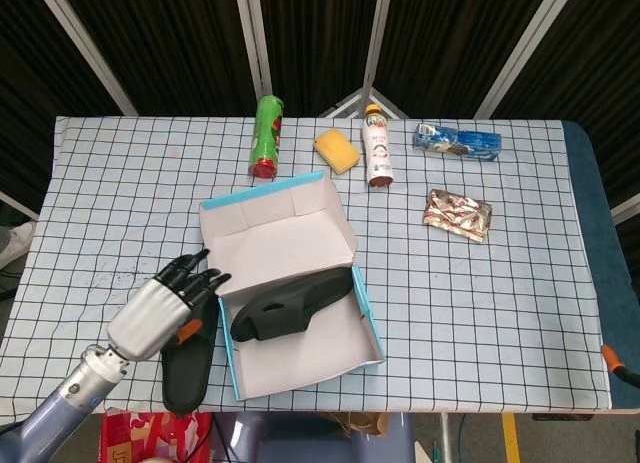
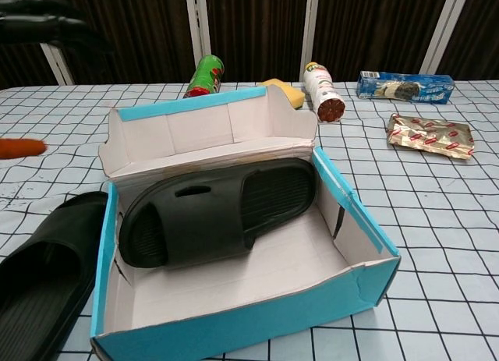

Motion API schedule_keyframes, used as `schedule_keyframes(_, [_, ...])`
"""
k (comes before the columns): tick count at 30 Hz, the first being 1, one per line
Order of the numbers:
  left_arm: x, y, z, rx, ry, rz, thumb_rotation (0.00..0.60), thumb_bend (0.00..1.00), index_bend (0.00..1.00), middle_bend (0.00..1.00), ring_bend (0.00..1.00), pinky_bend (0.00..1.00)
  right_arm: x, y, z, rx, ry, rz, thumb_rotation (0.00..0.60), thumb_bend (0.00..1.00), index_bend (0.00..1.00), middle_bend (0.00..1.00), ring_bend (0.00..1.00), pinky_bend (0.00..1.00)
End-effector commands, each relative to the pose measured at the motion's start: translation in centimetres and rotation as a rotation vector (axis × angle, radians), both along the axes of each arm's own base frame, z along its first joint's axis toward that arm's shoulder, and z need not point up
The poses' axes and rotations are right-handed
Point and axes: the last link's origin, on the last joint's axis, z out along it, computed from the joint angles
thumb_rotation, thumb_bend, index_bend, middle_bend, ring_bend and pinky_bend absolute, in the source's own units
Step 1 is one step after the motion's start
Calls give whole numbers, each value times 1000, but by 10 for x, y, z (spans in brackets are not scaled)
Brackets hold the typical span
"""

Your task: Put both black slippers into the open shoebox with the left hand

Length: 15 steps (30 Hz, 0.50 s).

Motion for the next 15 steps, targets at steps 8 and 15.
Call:
schedule_keyframes(8, [-97, -9, 11, -165, -167, 580, 600, 363, 135, 240, 34, 183, 1, -1, -4, 14, 11, -7, 600, 308, 98, 98, 133, 36])
schedule_keyframes(15, [-111, 11, -5, -197, -137, 610, 600, 361, 128, 170, 14, 136, -1, -2, -5, 21, 17, -17, 600, 308, 98, 98, 133, 36])
